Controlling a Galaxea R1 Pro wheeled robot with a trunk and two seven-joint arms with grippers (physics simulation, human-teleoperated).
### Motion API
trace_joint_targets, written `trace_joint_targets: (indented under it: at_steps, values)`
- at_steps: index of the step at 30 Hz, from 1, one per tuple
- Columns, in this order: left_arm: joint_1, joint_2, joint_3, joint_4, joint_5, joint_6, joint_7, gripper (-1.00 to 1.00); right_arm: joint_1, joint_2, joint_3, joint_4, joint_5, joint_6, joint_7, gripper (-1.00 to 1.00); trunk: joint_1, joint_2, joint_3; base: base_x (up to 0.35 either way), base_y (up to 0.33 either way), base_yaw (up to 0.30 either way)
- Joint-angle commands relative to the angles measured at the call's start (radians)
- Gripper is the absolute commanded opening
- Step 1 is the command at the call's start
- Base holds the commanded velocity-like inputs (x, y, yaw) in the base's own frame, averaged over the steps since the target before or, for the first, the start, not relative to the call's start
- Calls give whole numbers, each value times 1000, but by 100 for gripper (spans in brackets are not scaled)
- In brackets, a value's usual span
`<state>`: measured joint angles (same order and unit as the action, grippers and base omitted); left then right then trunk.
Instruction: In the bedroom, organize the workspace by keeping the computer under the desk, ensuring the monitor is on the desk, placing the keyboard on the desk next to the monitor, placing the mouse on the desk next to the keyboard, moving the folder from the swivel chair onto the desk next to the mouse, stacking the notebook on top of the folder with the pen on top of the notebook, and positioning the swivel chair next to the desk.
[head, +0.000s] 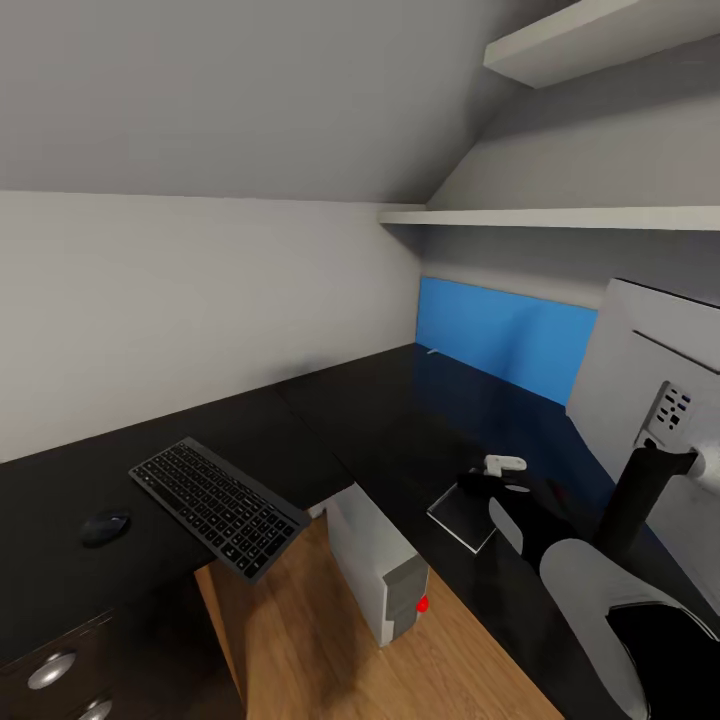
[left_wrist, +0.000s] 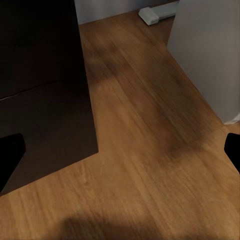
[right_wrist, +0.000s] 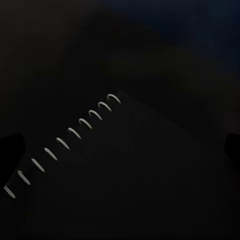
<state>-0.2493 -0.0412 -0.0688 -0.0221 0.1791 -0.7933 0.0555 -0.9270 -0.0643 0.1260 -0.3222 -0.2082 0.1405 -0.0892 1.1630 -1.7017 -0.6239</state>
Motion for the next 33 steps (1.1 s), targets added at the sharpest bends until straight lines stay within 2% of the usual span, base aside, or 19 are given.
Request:
trace_joint_targets:
  at_steps: [1, 33]
  values:
    - [-1, 0, -8, 1, 4, -3, 6, 100, 1, 0, 6, 55, -23, 5, -3, 100, 0, 0, -1, 0, 0, 0]
    - [-1, 0, -8, 1, 5, -3, 6, 100, 1, 0, 6, 53, -24, 4, -2, 100, 0, 0, -1, 0, 0, 0]
